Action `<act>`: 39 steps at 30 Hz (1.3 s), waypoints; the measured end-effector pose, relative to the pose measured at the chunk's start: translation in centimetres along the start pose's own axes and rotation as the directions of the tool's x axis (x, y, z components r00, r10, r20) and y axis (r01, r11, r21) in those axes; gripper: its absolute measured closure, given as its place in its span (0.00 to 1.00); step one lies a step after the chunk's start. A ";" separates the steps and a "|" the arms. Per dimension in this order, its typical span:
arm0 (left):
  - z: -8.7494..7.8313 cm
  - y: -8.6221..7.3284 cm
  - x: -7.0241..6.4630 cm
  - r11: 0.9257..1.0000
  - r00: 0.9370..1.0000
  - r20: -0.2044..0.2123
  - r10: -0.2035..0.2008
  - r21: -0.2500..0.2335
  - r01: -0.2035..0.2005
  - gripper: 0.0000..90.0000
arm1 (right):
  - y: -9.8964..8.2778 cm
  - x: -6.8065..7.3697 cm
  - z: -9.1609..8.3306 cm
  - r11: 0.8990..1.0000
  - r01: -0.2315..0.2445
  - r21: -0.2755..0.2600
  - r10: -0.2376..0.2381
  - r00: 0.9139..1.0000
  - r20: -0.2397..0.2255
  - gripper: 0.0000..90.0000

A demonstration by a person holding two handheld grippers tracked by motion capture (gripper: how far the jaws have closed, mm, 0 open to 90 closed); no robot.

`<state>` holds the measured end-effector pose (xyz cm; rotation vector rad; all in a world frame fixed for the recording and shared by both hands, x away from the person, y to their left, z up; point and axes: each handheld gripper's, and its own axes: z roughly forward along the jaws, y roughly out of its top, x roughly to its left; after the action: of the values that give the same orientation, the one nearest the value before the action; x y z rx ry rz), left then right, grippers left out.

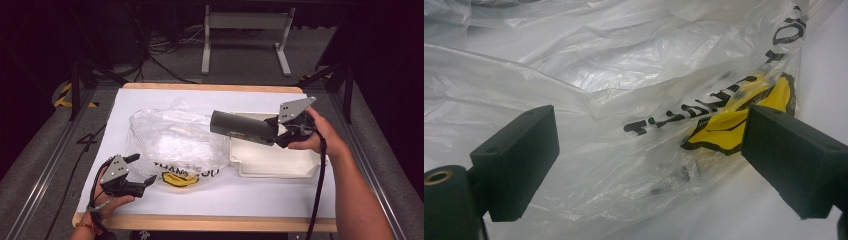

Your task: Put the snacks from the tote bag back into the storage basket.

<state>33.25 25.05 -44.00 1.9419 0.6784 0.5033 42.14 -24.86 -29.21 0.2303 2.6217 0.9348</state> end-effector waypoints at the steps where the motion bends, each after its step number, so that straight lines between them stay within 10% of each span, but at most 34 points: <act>1: 0.0 0.0 0.0 1.000 1.000 -0.001 0.000 0.000 0.000 0.10 | -0.2 0.0 -0.2 1.000 -0.005 0.000 0.005 1.000 0.000 0.48; 39: 0.4 0.0 0.0 1.000 1.000 0.000 0.005 0.015 -0.005 0.10 | -5.5 -0.1 -2.1 0.996 -0.079 0.046 0.078 0.997 0.023 0.48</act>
<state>33.49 24.82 -44.19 1.9584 0.6799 0.5029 41.22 -30.34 -31.15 0.3550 2.6337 0.8920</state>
